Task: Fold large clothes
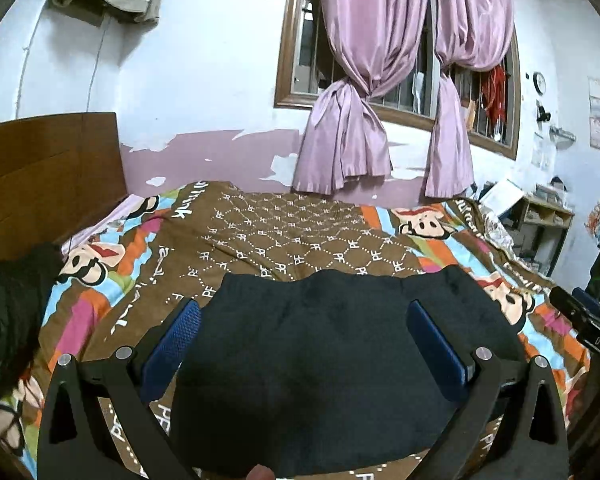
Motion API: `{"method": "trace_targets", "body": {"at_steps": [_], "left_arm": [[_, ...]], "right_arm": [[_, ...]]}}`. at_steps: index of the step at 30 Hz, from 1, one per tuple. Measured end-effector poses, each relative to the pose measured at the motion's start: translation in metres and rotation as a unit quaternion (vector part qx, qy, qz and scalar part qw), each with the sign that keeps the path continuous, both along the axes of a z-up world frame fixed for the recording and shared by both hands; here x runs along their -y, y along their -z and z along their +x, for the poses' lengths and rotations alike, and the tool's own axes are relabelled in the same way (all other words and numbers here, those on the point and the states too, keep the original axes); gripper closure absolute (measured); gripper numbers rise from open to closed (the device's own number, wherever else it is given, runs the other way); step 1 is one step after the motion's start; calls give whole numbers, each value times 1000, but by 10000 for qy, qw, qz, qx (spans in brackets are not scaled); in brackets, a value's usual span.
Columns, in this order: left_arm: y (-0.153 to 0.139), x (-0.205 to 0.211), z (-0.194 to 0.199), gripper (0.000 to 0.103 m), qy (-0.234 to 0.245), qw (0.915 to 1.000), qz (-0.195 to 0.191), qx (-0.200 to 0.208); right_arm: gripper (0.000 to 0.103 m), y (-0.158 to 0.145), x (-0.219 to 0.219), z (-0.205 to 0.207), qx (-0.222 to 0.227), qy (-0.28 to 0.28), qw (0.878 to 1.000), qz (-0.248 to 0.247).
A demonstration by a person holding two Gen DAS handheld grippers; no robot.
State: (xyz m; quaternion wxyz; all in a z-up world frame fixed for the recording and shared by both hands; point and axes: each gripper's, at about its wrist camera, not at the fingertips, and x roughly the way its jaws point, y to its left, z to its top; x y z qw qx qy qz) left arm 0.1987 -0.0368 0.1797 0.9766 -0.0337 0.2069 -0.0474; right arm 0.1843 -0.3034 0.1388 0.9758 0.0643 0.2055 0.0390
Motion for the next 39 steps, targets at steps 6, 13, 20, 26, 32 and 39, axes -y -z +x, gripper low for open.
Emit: {"method": "trace_targets", "body": {"at_steps": [6,13,20,26,32,39], "left_arm": [[-7,6,-29,2,82,9998,-106,129],[-10,13,-56,2,128,9994,17,305],[-12,12,-84,2,131,9989,110,447],[-11,9,-103,2,91,9982,234,541],[-8,11,-119,2,54,9975,364,611],[-1,11,-137,2,93,9962,480,721]], "right_arm": [[0,-14,-8,-25,294,-81,9995,-12],[0,-18,-19,-56,452,-203,9988,-23],[0,-23,-32,-82,612,-384,9974,-51],[0,-31,-35,-105,840,-431,9955,-72],[0,-32,-34,-118,906,-463,9948,-6],[0,-30,-37,-130,952,-467,9944,6]]}}
